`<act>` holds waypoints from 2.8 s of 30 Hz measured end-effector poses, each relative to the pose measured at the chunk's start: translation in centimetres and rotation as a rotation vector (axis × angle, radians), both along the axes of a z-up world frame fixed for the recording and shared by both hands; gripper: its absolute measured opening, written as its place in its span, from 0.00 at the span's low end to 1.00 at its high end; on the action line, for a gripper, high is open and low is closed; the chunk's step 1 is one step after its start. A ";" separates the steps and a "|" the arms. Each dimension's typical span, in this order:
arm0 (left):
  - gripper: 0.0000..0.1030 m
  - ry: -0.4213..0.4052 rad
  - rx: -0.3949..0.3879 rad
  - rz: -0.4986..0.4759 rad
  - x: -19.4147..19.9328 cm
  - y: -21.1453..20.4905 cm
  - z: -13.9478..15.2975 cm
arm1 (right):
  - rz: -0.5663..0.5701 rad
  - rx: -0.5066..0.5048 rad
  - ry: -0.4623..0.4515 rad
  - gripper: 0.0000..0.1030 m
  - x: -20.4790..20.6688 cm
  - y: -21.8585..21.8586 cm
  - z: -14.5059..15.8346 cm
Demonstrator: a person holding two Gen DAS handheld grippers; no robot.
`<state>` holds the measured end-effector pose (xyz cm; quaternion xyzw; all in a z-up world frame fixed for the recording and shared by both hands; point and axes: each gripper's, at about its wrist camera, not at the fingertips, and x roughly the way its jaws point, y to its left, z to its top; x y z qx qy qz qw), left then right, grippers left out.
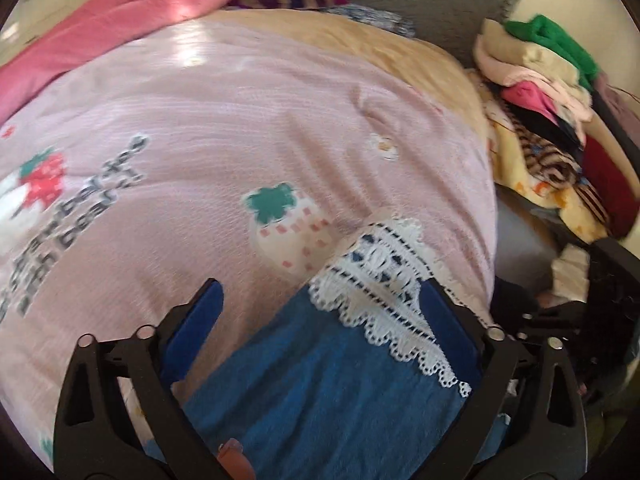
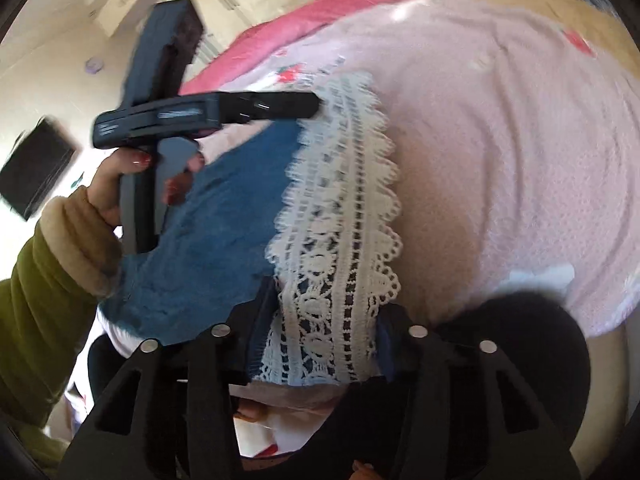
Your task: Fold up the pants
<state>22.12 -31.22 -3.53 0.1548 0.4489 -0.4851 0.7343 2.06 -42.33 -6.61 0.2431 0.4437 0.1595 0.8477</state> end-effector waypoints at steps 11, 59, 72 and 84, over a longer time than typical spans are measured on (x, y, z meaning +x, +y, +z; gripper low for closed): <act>0.14 -0.004 0.018 -0.127 -1.5 -2.0 -0.5 | -0.003 -0.043 -0.027 0.22 0.3 1.2 1.1; 0.45 -0.100 -0.273 0.723 -9.3 34.9 4.7 | 0.692 -0.339 -0.324 0.64 -2.5 28.7 6.2; 0.62 -0.039 -0.289 0.691 -16.5 32.7 3.9 | 0.314 -0.417 -0.294 0.73 6.6 18.3 10.1; 0.62 0.126 -0.167 0.687 -6.6 30.5 0.6 | 0.362 -0.395 -0.254 0.74 8.6 17.6 8.6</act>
